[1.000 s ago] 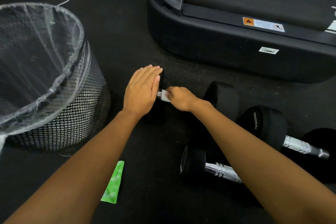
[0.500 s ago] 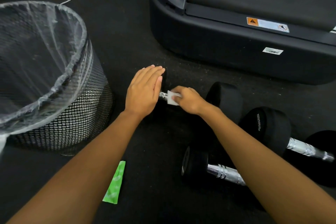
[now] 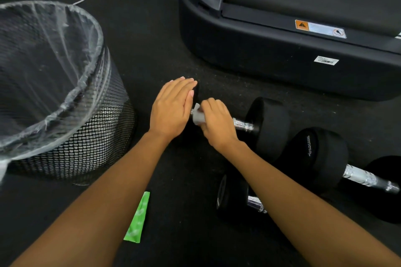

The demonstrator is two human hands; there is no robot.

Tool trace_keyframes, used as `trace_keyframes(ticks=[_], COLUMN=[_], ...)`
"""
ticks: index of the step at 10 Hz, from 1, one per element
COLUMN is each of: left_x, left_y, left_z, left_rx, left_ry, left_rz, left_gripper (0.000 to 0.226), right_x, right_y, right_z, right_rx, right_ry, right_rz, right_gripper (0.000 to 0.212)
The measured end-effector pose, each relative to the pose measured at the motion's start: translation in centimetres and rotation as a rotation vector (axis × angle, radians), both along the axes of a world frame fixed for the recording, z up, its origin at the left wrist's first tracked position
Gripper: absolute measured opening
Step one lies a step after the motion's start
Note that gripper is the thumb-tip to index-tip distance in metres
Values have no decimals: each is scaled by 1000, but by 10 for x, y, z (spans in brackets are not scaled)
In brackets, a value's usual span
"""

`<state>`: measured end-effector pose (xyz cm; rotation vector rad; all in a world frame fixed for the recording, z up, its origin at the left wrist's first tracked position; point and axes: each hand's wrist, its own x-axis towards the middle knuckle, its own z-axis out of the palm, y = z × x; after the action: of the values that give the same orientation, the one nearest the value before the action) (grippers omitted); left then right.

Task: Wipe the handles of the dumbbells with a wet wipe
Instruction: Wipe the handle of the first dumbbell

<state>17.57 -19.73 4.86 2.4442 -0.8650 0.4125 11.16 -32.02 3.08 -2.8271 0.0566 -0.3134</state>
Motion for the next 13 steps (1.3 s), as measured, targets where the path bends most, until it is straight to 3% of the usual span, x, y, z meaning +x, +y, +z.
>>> trace_keyframes(ticks=[2, 3, 4, 5, 6, 7, 8, 9, 11, 13], left_x=[0, 0, 1, 1, 1, 0, 1, 0, -1, 1], left_y=[-1, -1, -1, 0, 0, -1, -1, -1, 0, -1], left_z=[0, -1, -1, -1, -2, -1, -1, -1, -1, -2], left_rx=[-5, 2, -1, -2, -10, -9, -13, -7, -22, -15], left_ry=[-9, -12, -2, -10, -8, -15, -18, -17, -17, -21], left_rz=[0, 2, -5, -4, -10, -8, -6, -6, -9, -4], left_gripper=[43, 43, 43, 43, 42, 42, 41, 41, 41, 41], right_x=[-14, -1, 2, -5, 0, 12, 20, 15, -1, 12], right_y=[-8, 5, 4, -10, -23, -27, -18, -10, -35, -11], right_z=[-8, -5, -7, -5, -3, 3, 6, 6, 7, 9], right_rx=[90, 65, 56, 33, -23, 90, 97, 91, 199, 33], right_ry=[-18, -19, 29, 96, 206, 373, 423, 350, 326, 338], right_rz=[-61, -27, 0, 7, -73, -151, -108, 20, -49, -5], right_gripper=[34, 22, 29, 37, 30, 35, 33, 33, 33, 26])
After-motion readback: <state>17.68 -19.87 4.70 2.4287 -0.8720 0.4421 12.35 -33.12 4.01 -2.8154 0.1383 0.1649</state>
